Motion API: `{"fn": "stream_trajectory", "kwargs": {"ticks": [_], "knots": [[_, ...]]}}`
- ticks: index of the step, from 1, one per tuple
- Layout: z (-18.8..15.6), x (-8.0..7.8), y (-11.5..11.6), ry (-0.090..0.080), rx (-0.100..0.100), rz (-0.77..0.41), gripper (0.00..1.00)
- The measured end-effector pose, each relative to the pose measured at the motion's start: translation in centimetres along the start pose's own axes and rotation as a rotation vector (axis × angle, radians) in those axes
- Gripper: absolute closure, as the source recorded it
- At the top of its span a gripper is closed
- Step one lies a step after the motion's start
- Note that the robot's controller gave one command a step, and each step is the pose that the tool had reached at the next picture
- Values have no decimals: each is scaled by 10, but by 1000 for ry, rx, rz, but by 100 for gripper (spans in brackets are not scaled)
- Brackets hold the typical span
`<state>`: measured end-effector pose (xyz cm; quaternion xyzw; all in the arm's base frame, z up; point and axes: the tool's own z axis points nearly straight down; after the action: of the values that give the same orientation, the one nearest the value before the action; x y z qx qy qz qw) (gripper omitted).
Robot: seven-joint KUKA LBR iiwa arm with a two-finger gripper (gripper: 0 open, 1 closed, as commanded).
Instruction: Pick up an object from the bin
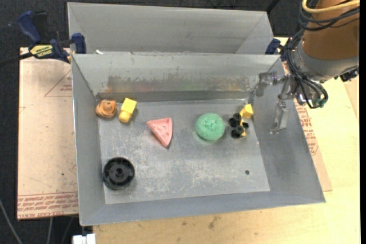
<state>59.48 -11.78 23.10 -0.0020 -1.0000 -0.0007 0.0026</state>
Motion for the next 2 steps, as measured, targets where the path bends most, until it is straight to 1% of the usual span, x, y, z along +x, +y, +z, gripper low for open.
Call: {"fn": "stream_trajectory", "kwargs": {"ticks": [1,2], "knots": [[-5,-1,1,-7,1,-3,0],[34,25,24,-14,3,9,0]]}}
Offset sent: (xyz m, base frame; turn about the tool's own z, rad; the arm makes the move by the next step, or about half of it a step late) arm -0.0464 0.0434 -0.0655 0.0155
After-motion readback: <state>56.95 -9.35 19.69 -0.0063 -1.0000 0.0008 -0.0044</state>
